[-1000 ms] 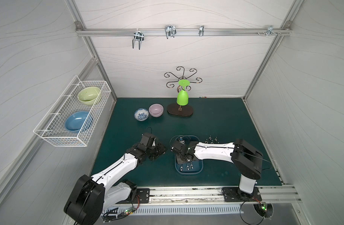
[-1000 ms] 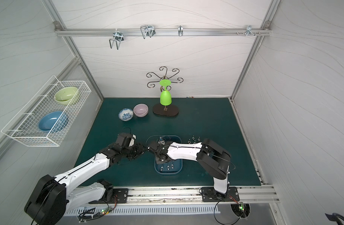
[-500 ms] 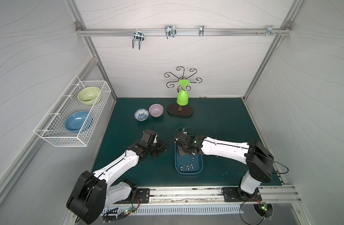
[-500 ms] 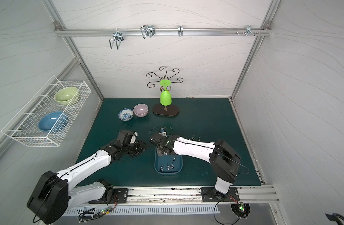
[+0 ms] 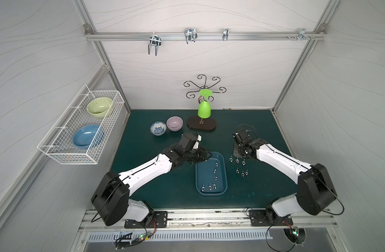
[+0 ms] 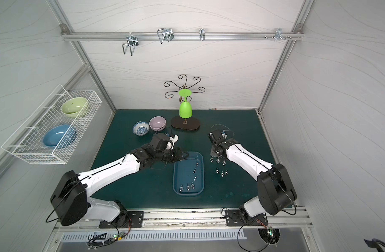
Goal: Take out the wing nut from the storage box
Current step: Place the wing nut at the center of the board.
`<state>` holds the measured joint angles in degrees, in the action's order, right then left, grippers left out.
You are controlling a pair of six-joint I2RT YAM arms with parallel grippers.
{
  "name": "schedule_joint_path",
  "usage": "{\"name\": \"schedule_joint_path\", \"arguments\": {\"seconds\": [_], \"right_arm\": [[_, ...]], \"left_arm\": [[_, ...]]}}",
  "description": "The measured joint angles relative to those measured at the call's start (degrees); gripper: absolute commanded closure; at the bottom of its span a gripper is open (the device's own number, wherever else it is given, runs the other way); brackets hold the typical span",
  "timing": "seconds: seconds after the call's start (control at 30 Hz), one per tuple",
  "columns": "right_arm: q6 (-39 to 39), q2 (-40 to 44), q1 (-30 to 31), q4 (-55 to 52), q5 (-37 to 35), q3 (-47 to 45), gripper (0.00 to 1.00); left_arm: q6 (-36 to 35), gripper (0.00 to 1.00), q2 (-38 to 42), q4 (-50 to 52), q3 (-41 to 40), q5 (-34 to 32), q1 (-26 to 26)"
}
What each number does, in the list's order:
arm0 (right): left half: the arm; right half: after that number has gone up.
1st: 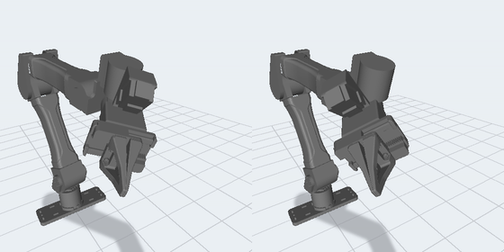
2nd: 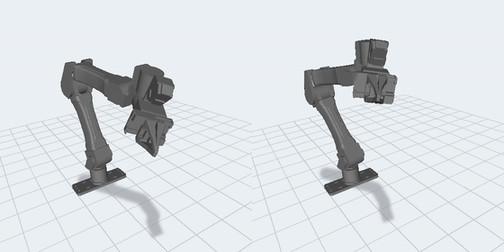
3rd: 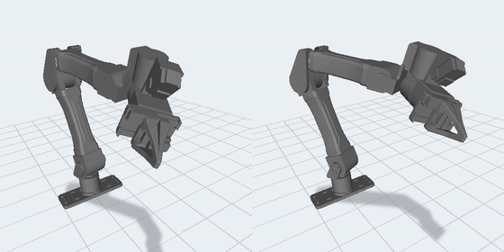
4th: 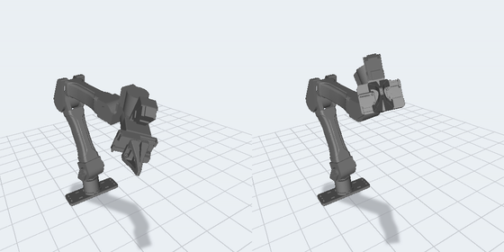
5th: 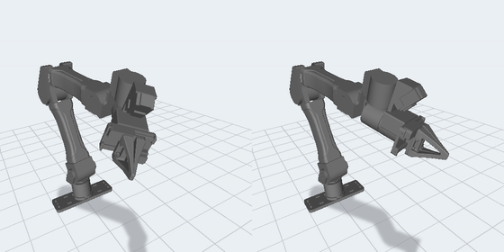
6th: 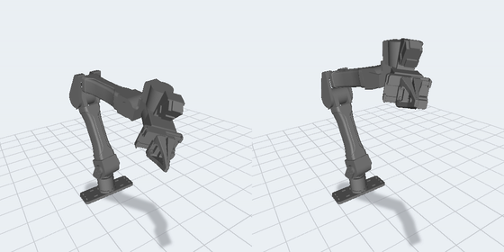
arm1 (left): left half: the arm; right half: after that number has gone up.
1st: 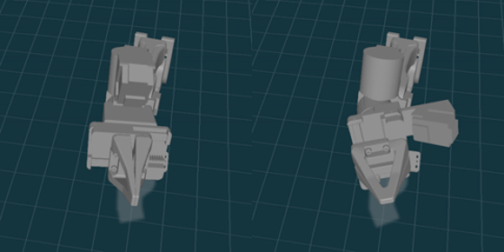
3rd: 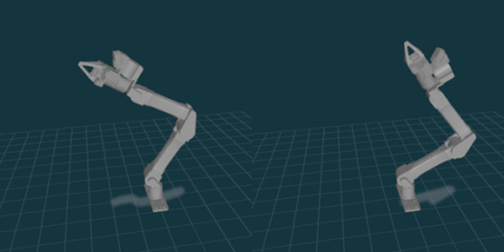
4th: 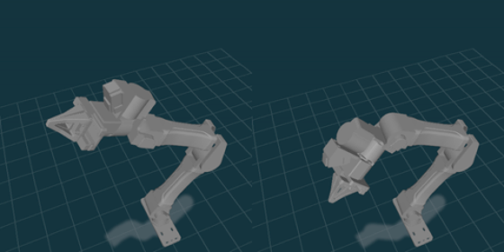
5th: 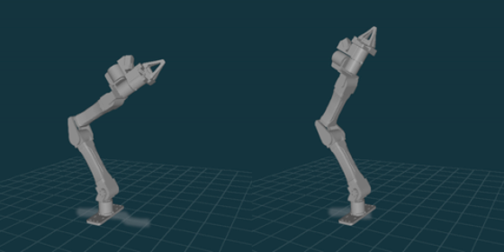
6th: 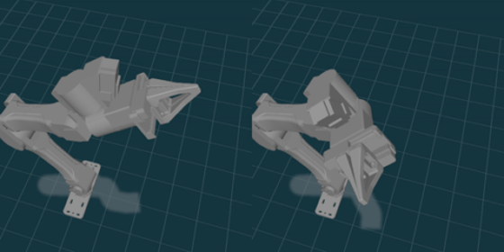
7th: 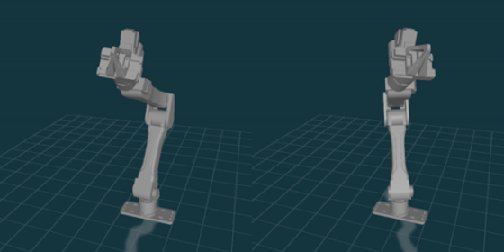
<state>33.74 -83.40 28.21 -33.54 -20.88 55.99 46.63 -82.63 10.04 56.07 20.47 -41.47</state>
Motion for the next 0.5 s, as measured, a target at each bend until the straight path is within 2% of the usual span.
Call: {"name": "schedule_joint_path", "arguments": {"seconds": [0.1, 0.23, 0.5], "right_arm": [[-0.8, 0.0, -6.2, 0.5, 1.4, -2.7, 1.0], [-0.9, -1.2, -11.6, 1.9, 4.4, -5.5, 1.0], [-0.9, -6.4, -13.8, 4.1, 7.9, -6.7, 1.0]], "left_arm": [[0.0, 0.51, -4.8, -1.2, 2.8, 0.7, -2.2], [0.1, 0.51, -8.6, -1.9, 4.4, 1.6, -3.9], [0.7, 0.51, -11.7, -3.1, 5.7, 3.5, -4.4]]}}
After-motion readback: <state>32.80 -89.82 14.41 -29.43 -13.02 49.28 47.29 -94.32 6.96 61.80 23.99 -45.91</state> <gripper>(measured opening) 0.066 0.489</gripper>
